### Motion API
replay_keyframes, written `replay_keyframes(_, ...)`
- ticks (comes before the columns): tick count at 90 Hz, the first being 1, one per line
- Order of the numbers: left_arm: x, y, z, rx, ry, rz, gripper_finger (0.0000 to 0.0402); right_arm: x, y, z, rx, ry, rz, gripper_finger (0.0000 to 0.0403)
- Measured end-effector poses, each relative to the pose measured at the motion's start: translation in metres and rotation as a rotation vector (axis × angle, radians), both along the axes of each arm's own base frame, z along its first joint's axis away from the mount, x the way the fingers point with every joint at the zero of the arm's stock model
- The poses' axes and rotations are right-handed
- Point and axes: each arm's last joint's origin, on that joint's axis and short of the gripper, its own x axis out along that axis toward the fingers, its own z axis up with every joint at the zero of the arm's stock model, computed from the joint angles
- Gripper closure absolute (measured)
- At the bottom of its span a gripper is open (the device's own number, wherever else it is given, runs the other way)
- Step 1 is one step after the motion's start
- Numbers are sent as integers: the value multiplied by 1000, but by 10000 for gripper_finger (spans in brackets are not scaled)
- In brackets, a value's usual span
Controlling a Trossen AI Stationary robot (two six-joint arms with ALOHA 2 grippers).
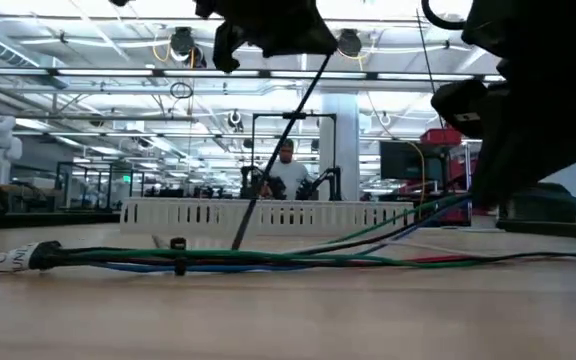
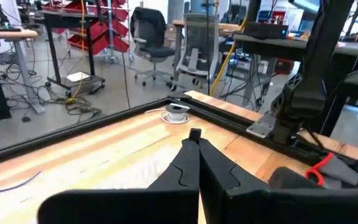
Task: Ziptie cables
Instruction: Assemble the cable wires with the second cable zip tie
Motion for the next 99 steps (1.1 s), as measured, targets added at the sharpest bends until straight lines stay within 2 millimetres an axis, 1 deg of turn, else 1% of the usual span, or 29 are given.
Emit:
replay_keyframes(13, -2, -3, 2, -3, -13, 5, 402, 3, 12, 7, 35, -98, 92, 324)
replay_keyframes(21, -3, -6, 1, 3, 1, -2, 402, 12, 19, 14, 118, -190, 159, 278)
replay_keyframes(26, -4, -9, -1, 8, 15, -10, 402, 19, 22, 15, 146, -249, 189, 251)
replay_keyframes(34, -7, -12, -7, -8, 33, -14, 402, 30, 21, 7, 143, -306, 200, 215)
replay_keyframes(42, -11, -14, -12, -14, 34, 5, 402, 45, 15, -7, 128, -302, 163, 195)
replay_keyframes(49, -15, -16, -16, -14, 34, 20, 402, 59, 10, -20, 105, -273, 128, 193)
replay_keyframes(57, -21, -17, -24, -25, 38, 21, 402, 77, 5, -31, 97, -254, 93, 202)
replay_keyframes(71, -30, -16, -37, -71, 24, 33, 402, 103, 1, -40, 140, -233, 106, 224)
replay_keyframes(83, -39, -19, -48, -91, 23, 33, 402, 115, 4, -49, 153, -193, 134, 236)
replay_keyframes(99, -42, -24, -49, -88, 18, 41, 402, 124, 8, -61, 171, -160, 137, 249)
